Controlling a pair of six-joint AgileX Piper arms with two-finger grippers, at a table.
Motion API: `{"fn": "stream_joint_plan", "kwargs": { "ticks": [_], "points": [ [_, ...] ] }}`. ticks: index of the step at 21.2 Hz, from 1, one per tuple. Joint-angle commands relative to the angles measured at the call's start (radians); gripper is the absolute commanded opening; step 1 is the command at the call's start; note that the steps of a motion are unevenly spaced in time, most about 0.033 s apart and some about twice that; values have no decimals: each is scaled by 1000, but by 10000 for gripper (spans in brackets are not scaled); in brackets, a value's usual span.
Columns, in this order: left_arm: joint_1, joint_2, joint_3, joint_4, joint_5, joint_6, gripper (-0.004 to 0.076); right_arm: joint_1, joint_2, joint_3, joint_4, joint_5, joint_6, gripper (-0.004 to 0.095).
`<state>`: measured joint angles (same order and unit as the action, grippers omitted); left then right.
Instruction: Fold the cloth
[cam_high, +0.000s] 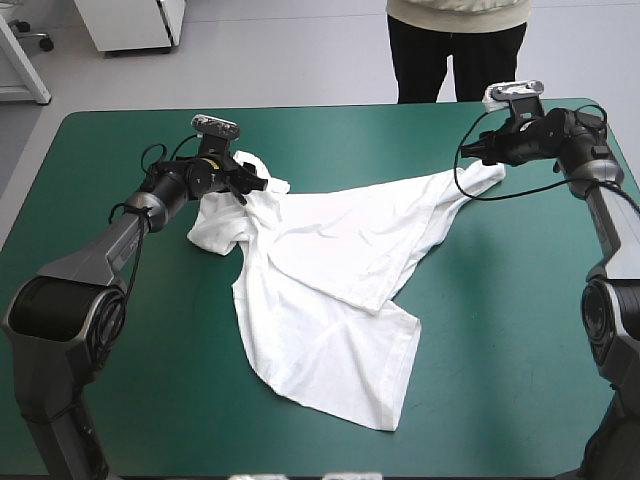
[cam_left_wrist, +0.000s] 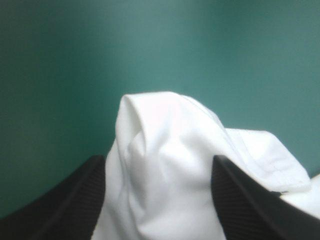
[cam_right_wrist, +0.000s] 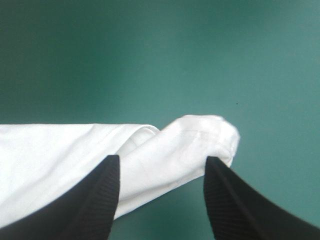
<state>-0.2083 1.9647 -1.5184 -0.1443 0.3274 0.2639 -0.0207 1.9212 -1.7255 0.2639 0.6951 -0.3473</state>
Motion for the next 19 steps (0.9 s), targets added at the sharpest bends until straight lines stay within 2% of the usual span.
{"fn": "stream_joint_plan", "kwargs": {
  "ticks": [1, 6, 8, 10, 12, 13, 15, 19],
  "points": [
    [1, -91, -64, -16, -24, -10, 531, -9, -66, -75, 12, -29, 1, 577],
    [1, -210, -149, 12, 102, -10, 523, -9, -121, -182, 20, 161, 22, 577],
    [1, -275, -154, 14, 200, -10, 523, -9, -171, -199, 55, 270, 13, 577],
    [1, -332, -154, 14, 351, -10, 514, -9, -227, -199, 101, 384, 9, 573],
    [1, -365, -154, 1, 448, -10, 502, -7, -262, -199, 112, 473, 28, 527],
    [1, -402, -144, -1, 527, -10, 485, 5, -298, -195, 105, 557, 48, 469],
    [1, -468, -90, 24, 562, -25, 473, 44, -395, -112, 104, 554, 56, 417],
    [100, -563, 100, 85, 580, -126, 474, 142, -580, 106, 102, 554, 74, 416]
  ]
}}
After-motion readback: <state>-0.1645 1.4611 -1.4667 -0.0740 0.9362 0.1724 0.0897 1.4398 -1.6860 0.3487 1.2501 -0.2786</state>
